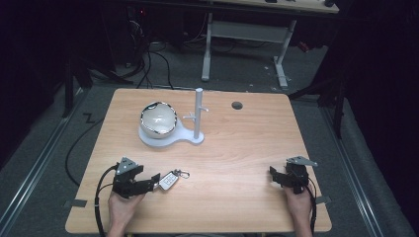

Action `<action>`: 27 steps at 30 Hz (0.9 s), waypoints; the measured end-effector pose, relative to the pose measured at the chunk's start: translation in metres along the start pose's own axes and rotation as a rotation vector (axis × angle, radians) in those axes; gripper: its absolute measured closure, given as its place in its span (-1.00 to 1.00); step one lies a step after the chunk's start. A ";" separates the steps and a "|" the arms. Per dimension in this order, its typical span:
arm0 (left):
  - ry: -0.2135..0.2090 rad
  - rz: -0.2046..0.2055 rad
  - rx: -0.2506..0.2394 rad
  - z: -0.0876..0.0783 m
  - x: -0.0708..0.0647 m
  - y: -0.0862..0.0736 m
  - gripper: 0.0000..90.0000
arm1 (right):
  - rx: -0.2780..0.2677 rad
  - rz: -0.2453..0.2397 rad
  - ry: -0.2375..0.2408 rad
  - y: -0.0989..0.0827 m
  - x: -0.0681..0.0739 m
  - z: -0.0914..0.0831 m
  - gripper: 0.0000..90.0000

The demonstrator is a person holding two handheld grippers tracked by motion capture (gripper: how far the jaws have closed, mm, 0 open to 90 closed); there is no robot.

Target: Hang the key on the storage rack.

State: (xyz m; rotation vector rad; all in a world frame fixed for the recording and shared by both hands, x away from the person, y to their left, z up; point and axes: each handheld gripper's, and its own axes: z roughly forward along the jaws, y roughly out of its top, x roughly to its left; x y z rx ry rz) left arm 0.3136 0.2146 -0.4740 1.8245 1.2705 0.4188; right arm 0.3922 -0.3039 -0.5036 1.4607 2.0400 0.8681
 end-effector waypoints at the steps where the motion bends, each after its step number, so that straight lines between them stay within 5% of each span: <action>1: -0.006 0.011 -0.001 0.000 -0.003 0.000 -0.44 | 0.000 0.000 0.000 0.000 0.000 0.000 -0.40; 7: -0.033 0.061 0.023 0.009 -0.016 0.001 -0.40 | 0.000 0.000 0.001 0.000 0.000 0.000 -0.40; 18: -0.042 0.072 0.092 0.029 -0.023 -0.006 -0.20 | 0.000 0.000 0.000 0.000 0.000 0.000 -0.40; 27: -0.041 0.079 0.099 0.038 -0.026 -0.008 -0.07 | 0.000 -0.001 0.001 0.000 0.000 0.000 -0.40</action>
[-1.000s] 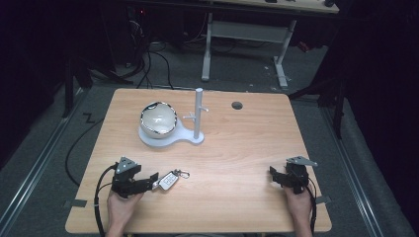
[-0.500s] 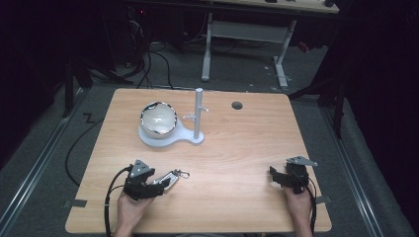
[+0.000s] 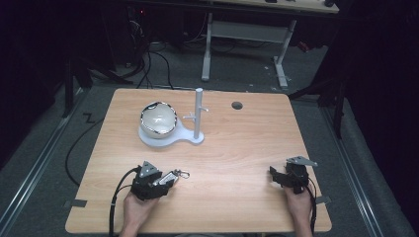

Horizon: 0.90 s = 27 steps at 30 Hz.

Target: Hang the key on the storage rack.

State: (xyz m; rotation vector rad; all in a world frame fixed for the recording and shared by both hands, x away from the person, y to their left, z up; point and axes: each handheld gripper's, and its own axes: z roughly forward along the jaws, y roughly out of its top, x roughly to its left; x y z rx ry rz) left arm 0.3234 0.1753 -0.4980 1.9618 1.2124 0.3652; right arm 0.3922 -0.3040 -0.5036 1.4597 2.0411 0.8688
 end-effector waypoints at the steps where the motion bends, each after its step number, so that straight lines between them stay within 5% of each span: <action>1: 0.000 -0.001 0.000 0.001 0.000 -0.001 -0.06 | 0.000 0.000 0.000 0.000 0.000 0.000 -0.40; 12: 0.024 -0.001 -0.010 0.003 0.003 -0.006 0.29 | 0.000 0.000 0.000 0.000 0.000 0.000 -0.40; 27: 0.006 0.017 -0.030 -0.003 0.001 -0.002 0.35 | 0.000 0.000 0.000 0.000 0.000 0.000 -0.40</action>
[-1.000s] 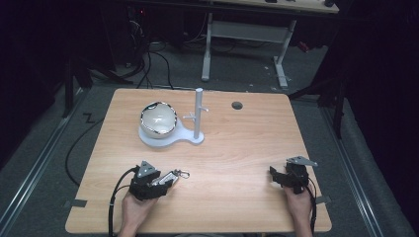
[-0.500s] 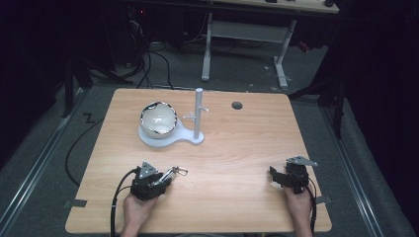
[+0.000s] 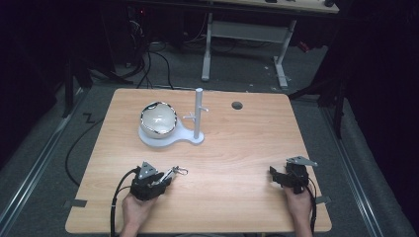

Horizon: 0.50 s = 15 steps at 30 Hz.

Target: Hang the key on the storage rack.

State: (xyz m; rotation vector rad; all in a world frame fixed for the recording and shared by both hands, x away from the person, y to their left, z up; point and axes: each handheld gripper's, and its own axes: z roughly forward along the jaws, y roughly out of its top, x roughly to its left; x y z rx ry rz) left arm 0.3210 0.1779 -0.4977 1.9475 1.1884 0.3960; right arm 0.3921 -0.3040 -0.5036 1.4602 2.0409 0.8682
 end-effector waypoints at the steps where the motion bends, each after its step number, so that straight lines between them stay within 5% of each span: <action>1: -0.003 0.001 -0.006 -0.001 0.000 0.001 0.35 | 0.000 0.000 0.000 0.000 0.000 0.000 -0.40; 15: -0.040 0.028 -0.058 -0.020 -0.004 0.023 0.35 | 0.000 0.000 0.001 0.000 0.000 0.000 -0.40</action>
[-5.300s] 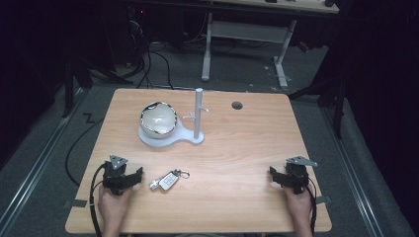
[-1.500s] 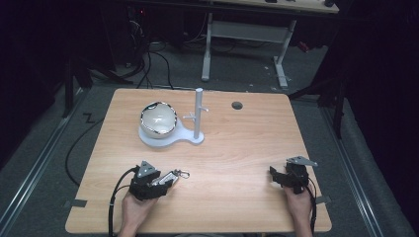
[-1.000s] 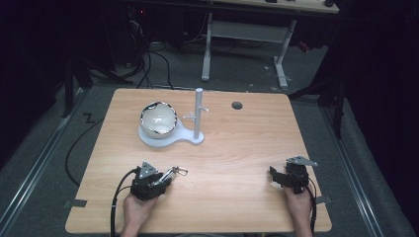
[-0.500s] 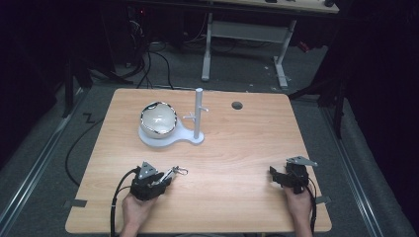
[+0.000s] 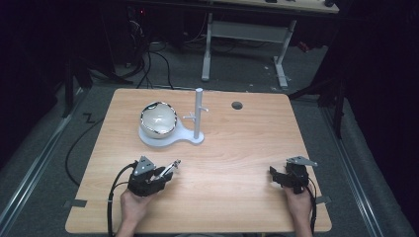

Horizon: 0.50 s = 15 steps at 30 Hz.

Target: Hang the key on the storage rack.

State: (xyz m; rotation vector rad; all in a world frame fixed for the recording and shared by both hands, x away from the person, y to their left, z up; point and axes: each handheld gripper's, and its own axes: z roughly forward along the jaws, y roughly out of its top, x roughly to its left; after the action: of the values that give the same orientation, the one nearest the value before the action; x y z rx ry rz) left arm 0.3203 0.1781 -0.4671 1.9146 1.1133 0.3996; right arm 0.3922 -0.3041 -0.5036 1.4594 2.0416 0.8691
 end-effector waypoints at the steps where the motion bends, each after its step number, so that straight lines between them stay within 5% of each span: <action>1: -0.002 0.006 0.001 -0.001 0.000 0.001 0.35 | 0.000 0.000 0.000 0.000 0.000 0.000 -0.40; 15: -0.050 -0.006 -0.060 -0.015 0.006 0.029 0.35 | 0.000 0.000 0.000 0.000 0.000 0.000 -0.40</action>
State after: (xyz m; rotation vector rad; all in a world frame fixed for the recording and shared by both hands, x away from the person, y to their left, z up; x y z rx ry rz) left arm 0.3298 0.1846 -0.4360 1.8583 1.0627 0.3755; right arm 0.3921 -0.3041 -0.5036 1.4601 2.0414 0.8687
